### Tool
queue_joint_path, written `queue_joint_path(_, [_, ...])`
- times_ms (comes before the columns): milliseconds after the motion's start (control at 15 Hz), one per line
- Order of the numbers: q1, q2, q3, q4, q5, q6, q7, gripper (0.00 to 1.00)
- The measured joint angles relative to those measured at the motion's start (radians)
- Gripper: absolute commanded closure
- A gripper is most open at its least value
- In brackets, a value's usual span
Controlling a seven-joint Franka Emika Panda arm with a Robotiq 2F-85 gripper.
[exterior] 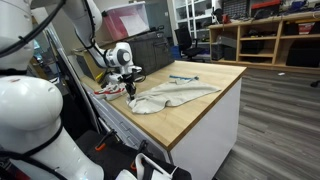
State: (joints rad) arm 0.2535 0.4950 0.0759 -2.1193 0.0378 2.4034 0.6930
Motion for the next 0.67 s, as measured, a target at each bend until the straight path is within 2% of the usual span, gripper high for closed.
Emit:
queue_joint_path(200, [0.013, 0.003, 0.013, 0.000, 0.054, 0.027, 0.006, 1.00])
queue_joint_path(267, [0.018, 0.004, 0.016, 0.000, 0.071, 0.035, 0.011, 0.78])
queue_joint_path(400, [0.023, 0.005, 0.022, 0.000, 0.107, 0.043, 0.024, 0.68])
queue_joint_path(667, [0.024, 0.005, 0.017, 0.000, 0.145, 0.039, 0.068, 0.38])
